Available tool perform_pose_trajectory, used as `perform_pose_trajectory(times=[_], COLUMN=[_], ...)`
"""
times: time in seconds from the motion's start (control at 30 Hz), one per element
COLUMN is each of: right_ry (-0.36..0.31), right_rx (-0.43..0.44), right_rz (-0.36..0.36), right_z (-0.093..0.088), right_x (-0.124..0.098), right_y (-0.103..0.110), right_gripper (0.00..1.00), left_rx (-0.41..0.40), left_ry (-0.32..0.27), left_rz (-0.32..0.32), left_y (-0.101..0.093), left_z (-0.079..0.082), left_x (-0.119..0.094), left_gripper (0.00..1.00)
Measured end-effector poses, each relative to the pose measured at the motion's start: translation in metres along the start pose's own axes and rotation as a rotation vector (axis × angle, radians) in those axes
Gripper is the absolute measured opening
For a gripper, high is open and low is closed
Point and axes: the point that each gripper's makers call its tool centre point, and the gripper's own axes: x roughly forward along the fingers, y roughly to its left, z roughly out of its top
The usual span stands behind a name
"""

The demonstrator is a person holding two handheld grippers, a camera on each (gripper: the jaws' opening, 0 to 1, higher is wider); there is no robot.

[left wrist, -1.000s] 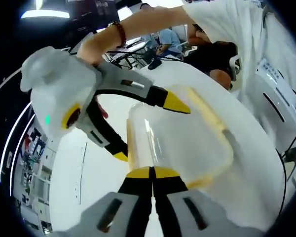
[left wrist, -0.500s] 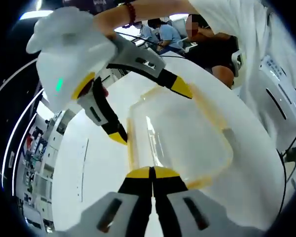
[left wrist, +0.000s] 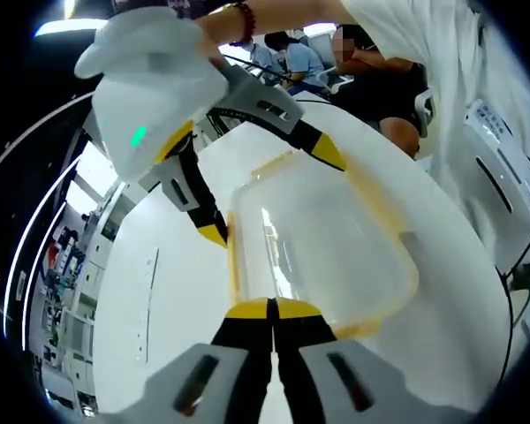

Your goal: Snap each plastic latch of the storage box into its locked position after aligning the lid with the box until every specified latch is closed and the lid sits flush.

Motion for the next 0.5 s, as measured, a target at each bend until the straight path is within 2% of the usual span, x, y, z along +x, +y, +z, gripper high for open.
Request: perform_pose_trajectory(times=[0.1, 0.2, 0.37, 0.5], right_ry=[-0.023, -0.097, -0.054, -0.052], right_rx=[0.0, 0.002, -0.001, 0.002], right_rz=[-0.004, 0.017, 0.02, 0.038], right_z=[-0.0008, 0.0012, 0.003, 0.0023], right_x=[0.0014, 0.0009, 0.0035, 0.0049], right_y=[-0.0004, 0.0, 0.0003, -0.0007], right_gripper=[0.86, 0.86, 0.87, 0.88], left_rx=[-0.008, -0.006, -0.011, -0.01], left_ry=[-0.006, -0.002, -0.005, -0.001], left_rz=[0.0, -0.001, -0.003, -0.002], left_y=[0.0002, -0.0005, -0.0011, -0.0019], left_z=[0.0006, 0.0008, -0.0001, 0.0002], left_x=[0.0009, 0.0011, 0.0005, 0.001], left_gripper=[0.0, 0.0, 0.0, 0.0])
